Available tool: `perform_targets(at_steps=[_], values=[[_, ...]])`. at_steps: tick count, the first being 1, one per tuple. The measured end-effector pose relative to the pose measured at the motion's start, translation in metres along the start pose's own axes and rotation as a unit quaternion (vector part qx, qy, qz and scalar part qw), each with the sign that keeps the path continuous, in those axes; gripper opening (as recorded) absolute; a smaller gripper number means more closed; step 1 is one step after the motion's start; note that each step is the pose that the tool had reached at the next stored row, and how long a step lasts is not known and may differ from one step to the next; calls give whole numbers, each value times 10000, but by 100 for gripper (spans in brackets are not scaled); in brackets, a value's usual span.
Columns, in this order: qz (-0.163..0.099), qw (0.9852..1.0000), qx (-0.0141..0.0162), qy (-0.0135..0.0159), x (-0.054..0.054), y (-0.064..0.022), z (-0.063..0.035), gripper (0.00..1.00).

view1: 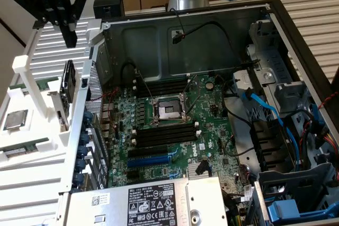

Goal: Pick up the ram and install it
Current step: 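Reach for the ram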

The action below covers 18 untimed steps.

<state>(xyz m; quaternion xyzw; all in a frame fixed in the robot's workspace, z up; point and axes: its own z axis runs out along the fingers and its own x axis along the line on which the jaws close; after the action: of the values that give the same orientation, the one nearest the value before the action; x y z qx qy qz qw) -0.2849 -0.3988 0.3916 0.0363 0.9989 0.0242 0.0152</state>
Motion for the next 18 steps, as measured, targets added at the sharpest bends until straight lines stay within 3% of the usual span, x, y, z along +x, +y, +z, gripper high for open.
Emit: perform_targets(at_steps=[4,6,8,12,13,18], values=[[-1,10000,3,0,182,-13,-6,10],[-4,10000,23,1,271,-19,-9,10],[-14,10000,98,6,348,-20,-11,10],[-37,9995,306,30,485,-14,-13,10],[-44,9995,324,32,524,-17,-15,10],[-57,9995,324,32,797,-37,-16,10]])
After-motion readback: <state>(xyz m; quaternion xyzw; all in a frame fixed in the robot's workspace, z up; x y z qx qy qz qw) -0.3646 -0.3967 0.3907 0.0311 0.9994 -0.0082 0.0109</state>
